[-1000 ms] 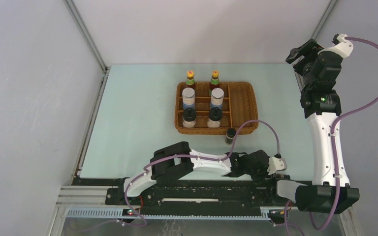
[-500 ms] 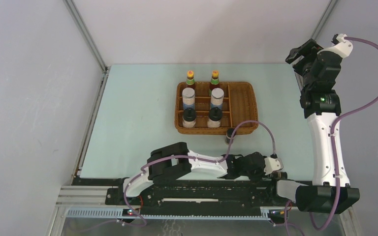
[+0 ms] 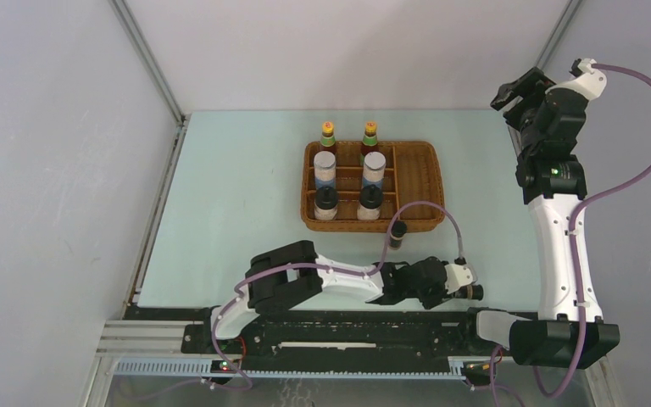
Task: Organize the condiment bottles
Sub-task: Pick up the bottle from the corner of the board.
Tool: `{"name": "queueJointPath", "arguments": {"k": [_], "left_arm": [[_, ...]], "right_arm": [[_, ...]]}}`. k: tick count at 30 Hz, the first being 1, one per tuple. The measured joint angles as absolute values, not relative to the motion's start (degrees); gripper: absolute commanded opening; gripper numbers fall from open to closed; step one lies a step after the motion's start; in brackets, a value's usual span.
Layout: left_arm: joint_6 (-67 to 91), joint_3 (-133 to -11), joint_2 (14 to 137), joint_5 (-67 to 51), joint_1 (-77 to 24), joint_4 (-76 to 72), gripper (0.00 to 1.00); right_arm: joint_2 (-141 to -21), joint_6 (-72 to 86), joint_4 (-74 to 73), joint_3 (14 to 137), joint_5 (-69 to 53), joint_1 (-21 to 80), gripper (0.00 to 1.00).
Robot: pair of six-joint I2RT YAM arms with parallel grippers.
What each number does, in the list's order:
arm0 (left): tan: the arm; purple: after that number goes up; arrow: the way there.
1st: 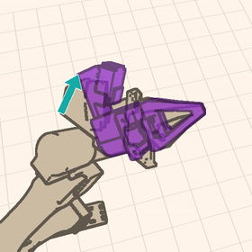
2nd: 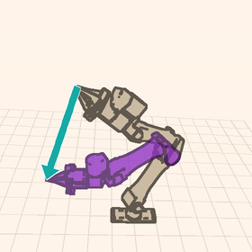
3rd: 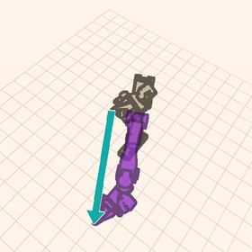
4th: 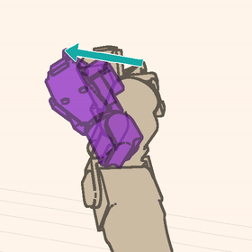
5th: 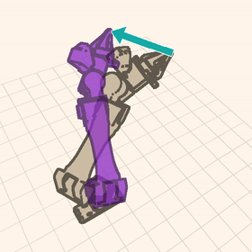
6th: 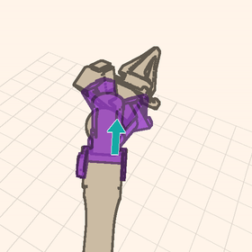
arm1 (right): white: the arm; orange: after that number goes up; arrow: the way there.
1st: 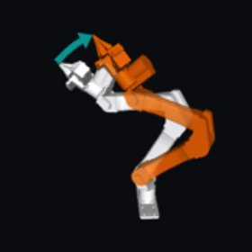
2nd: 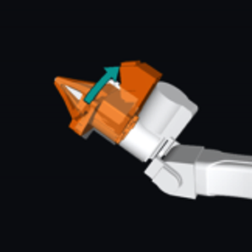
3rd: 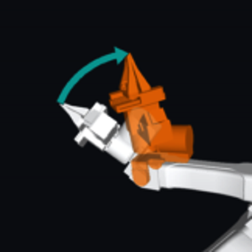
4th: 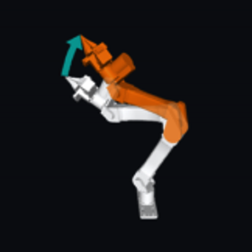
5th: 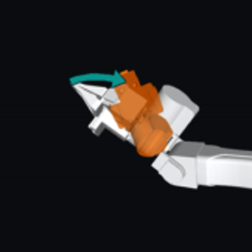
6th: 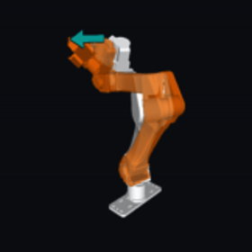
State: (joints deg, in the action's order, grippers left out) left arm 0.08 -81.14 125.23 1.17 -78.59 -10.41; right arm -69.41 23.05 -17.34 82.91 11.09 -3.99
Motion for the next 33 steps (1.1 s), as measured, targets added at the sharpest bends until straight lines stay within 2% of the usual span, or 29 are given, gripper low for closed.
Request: {"name": "queueJointPath", "arguments": {"k": [33], "left_arm": [[0.3,-71.0,115.8,14.1,-78.2,-15.9,0.00]], "right_arm": [[-66.5,21.8,-19.1,79.9,12.6,-2.5,0.82]]}}
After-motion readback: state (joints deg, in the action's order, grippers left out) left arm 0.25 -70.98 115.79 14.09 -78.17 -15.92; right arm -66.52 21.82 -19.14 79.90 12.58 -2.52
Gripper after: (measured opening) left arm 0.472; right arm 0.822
